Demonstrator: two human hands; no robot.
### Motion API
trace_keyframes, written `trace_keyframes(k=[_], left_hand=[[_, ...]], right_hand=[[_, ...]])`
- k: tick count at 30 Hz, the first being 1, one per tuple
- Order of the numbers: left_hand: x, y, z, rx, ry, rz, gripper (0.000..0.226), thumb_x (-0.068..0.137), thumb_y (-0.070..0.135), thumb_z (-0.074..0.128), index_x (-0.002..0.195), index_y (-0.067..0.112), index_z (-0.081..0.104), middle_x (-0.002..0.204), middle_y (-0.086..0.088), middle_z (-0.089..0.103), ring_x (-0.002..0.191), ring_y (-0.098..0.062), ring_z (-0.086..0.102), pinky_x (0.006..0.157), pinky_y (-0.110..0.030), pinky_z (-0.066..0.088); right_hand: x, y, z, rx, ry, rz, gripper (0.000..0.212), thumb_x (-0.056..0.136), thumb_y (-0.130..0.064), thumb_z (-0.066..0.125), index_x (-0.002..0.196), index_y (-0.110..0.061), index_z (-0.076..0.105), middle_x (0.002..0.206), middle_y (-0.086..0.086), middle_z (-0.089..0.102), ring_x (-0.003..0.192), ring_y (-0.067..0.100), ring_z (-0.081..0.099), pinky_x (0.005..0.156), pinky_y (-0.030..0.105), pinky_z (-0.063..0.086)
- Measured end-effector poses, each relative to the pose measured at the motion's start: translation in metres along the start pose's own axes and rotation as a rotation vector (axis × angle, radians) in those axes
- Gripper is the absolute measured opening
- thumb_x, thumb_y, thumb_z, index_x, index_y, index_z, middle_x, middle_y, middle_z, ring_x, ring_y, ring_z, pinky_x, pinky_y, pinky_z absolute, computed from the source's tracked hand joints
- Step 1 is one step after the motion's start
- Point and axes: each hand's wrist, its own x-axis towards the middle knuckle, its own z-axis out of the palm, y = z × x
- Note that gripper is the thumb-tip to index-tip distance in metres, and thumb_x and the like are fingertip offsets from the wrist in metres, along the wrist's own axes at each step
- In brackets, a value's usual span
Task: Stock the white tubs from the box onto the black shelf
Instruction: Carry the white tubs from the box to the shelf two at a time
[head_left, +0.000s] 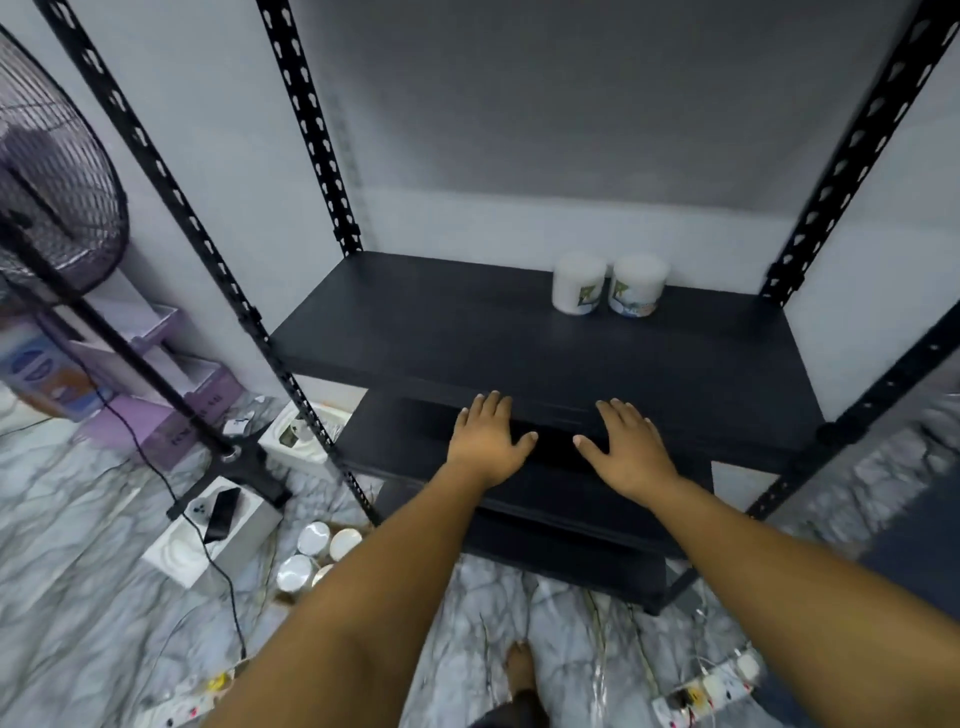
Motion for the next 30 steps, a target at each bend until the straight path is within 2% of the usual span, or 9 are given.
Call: trace_keyframes(k=[7, 14, 21, 24, 28, 30], left_hand=[[-0.067, -0.053, 0.021, -0.006, -0.022, -0.129, 0.075, 0.093, 0.058, 0.036, 0.150, 0.013, 0.017, 0.159, -0.006, 0.012, 0.147, -0.025, 0.005, 0.119, -0.043, 0.009], [-0.107, -0.124, 0.025, -0.059, 0.006, -0.272, 0.074, 0.092, 0.057, 0.039, 0.150, 0.014, 0.019, 0.159, -0.006, 0.014, 0.147, -0.024, 0.007, 0.119, -0.042, 0.011], [-0.124, -0.219, 0.019, -0.079, 0.020, -0.401, 0.073, 0.091, 0.056, 0.041, 0.148, 0.014, 0.024, 0.157, -0.007, 0.020, 0.145, -0.025, 0.015, 0.117, -0.042, 0.017], [-0.126, -0.270, 0.020, -0.100, -0.005, -0.443, 0.071, 0.091, 0.057, 0.040, 0.147, 0.015, 0.026, 0.156, -0.006, 0.023, 0.144, -0.025, 0.017, 0.116, -0.044, 0.017], [-0.124, -0.340, 0.026, -0.126, -0.053, -0.471, 0.070, 0.089, 0.057, 0.043, 0.143, 0.014, 0.031, 0.151, -0.008, 0.031, 0.138, -0.027, 0.027, 0.112, -0.045, 0.026], [-0.122, -0.371, 0.032, -0.147, -0.078, -0.494, 0.072, 0.090, 0.057, 0.043, 0.145, 0.012, 0.029, 0.154, -0.009, 0.028, 0.141, -0.028, 0.024, 0.113, -0.045, 0.024]], right_hand=[[-0.032, -0.050, 0.043, 0.023, -0.103, -0.087, 0.073, 0.092, -0.058, 0.040, 0.149, -0.016, 0.019, 0.158, 0.007, 0.015, 0.146, 0.023, 0.009, 0.120, 0.040, 0.009], [-0.027, -0.118, 0.088, -0.006, -0.213, -0.222, 0.073, 0.092, -0.058, 0.040, 0.149, -0.016, 0.021, 0.157, 0.008, 0.018, 0.145, 0.024, 0.012, 0.119, 0.040, 0.011], [0.004, -0.204, 0.147, -0.034, -0.329, -0.324, 0.072, 0.092, -0.056, 0.041, 0.148, -0.015, 0.022, 0.157, 0.009, 0.018, 0.146, 0.023, 0.011, 0.119, 0.042, 0.010], [0.024, -0.242, 0.180, -0.053, -0.375, -0.333, 0.072, 0.092, -0.056, 0.041, 0.148, -0.015, 0.023, 0.157, 0.010, 0.019, 0.145, 0.024, 0.013, 0.118, 0.043, 0.011], [0.048, -0.292, 0.229, -0.082, -0.466, -0.328, 0.073, 0.092, -0.056, 0.042, 0.149, -0.014, 0.021, 0.157, 0.010, 0.017, 0.145, 0.024, 0.013, 0.118, 0.041, 0.010], [0.061, -0.313, 0.255, -0.091, -0.500, -0.330, 0.073, 0.091, -0.056, 0.043, 0.148, -0.014, 0.022, 0.157, 0.010, 0.018, 0.145, 0.025, 0.014, 0.117, 0.041, 0.011]])
